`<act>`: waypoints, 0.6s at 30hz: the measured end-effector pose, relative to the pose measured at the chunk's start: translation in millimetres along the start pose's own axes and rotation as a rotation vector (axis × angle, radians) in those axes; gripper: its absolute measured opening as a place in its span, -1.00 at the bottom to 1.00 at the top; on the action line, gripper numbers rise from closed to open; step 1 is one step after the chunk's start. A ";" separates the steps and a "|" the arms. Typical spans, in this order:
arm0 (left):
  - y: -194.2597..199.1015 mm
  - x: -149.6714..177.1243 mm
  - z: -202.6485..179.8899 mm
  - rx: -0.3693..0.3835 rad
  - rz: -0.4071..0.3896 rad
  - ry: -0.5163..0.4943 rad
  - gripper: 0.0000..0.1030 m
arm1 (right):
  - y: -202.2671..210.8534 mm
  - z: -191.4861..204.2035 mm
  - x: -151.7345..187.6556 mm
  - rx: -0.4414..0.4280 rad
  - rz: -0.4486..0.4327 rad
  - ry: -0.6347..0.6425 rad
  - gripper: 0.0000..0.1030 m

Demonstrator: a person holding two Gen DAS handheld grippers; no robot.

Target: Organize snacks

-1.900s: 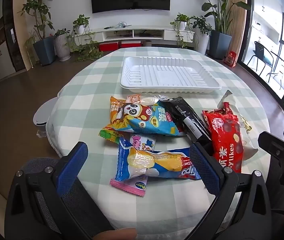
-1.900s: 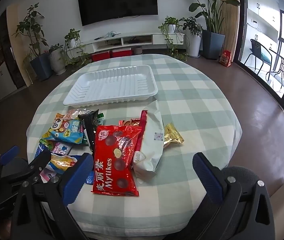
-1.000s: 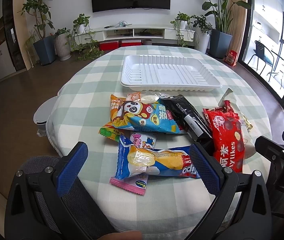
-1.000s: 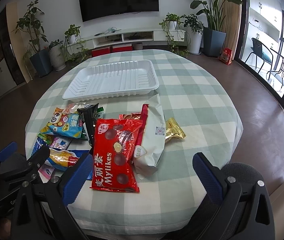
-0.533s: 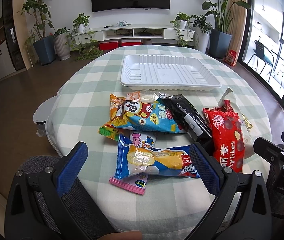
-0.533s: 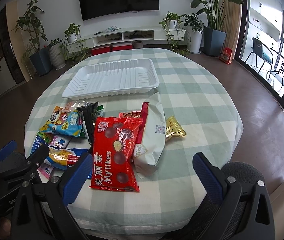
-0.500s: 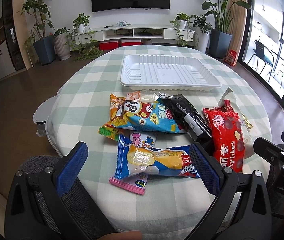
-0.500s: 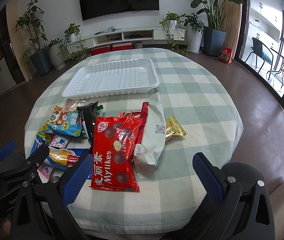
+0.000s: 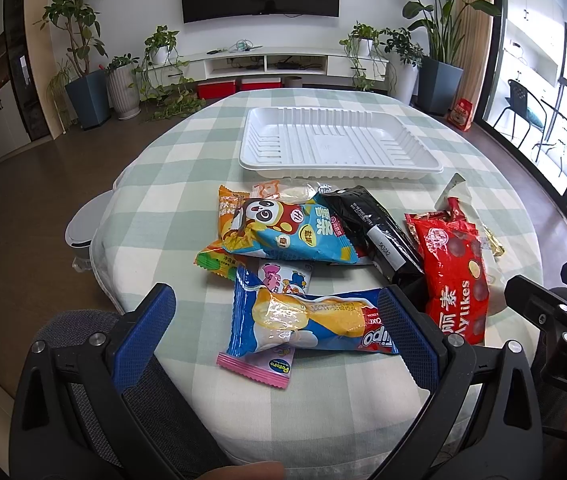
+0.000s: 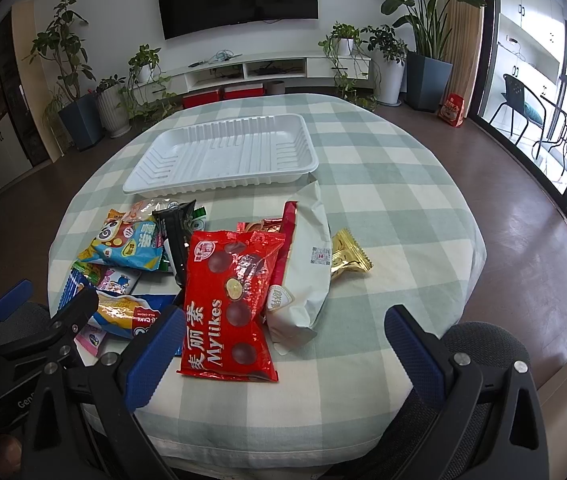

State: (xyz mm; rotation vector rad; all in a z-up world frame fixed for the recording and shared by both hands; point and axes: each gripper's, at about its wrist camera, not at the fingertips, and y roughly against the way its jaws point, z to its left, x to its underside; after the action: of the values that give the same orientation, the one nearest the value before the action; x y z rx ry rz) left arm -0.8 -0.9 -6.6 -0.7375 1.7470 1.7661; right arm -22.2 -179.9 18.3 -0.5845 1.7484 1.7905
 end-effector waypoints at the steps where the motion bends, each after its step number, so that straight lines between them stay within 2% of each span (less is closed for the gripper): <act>1: 0.1 0.1 0.0 0.000 0.000 0.000 0.99 | 0.2 0.1 -0.5 0.000 0.000 0.000 0.98; 18: -2.2 3.6 -1.9 0.001 0.003 -0.001 0.99 | -3.0 -0.2 3.0 -0.001 0.007 0.002 0.98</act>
State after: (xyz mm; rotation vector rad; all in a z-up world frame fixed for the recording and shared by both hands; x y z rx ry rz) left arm -1.8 -2.7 -10.7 -0.7341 1.7488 1.7672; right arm -22.5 -179.9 14.0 -0.5817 1.7536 1.7957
